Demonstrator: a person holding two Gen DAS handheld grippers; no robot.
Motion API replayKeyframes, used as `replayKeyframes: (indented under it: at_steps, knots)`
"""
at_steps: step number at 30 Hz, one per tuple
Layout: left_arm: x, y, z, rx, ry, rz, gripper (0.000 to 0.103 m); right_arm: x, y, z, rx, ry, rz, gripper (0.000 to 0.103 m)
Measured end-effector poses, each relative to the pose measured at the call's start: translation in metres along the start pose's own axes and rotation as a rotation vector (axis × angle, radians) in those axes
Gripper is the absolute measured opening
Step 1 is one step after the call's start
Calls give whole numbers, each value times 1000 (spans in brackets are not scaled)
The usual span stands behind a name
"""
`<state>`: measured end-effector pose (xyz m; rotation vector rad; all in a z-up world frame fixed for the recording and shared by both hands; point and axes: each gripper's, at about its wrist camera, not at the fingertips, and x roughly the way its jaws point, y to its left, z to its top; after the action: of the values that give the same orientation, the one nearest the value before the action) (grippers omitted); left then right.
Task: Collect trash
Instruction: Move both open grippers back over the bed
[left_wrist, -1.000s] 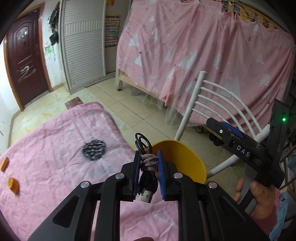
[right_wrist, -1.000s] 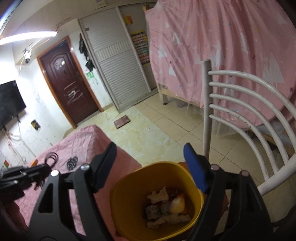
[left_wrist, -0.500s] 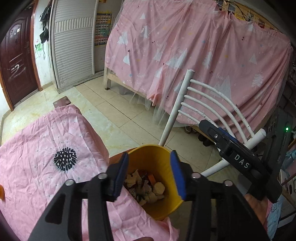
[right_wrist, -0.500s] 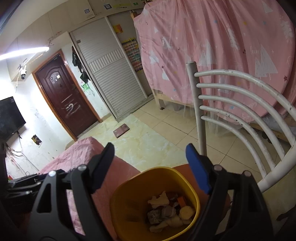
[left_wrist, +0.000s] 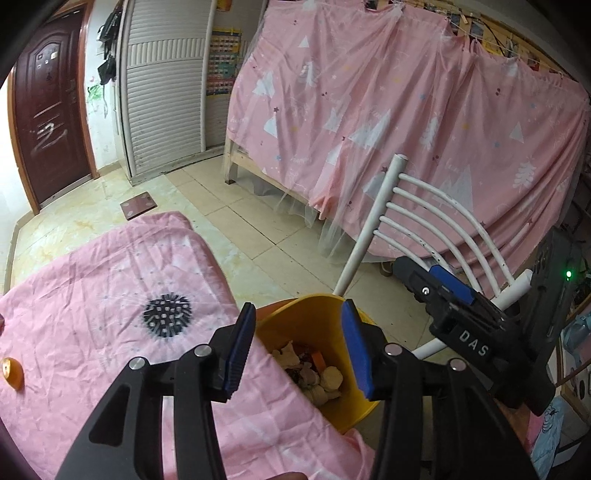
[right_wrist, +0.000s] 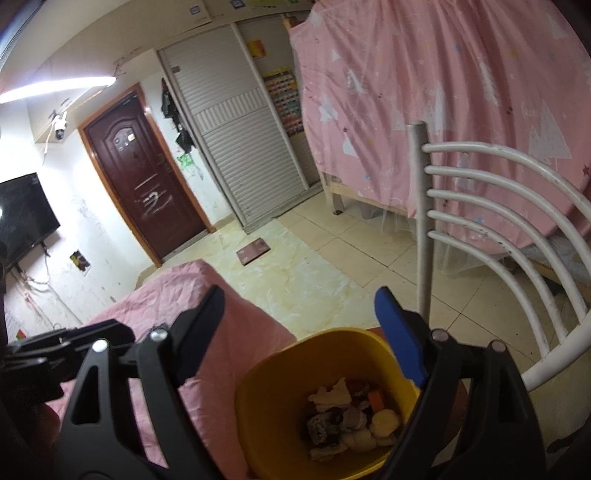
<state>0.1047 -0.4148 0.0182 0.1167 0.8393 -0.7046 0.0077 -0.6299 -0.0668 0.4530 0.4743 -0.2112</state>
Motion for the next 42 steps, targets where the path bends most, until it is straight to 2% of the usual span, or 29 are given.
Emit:
replayKeyframes:
  at_steps: [9,23,30,36,42]
  knots:
    - [-31,49,1,-61,-45,55,41,3,58,-12,-111,24,82,84]
    - [-83,156,-5,-159,-104,204,41,27,151,-38,-252,119,189,84]
    - [-99,218,-14,-208,-102,301,41,38,201,-49,-337,160,239,84]
    - [-109,265,-21,-262,-96,337,41,51,237,-59,-394,199,267,84]
    - [-114,302,-26,-271,-88,373,41,62,271,-71,-448,236,307,84]
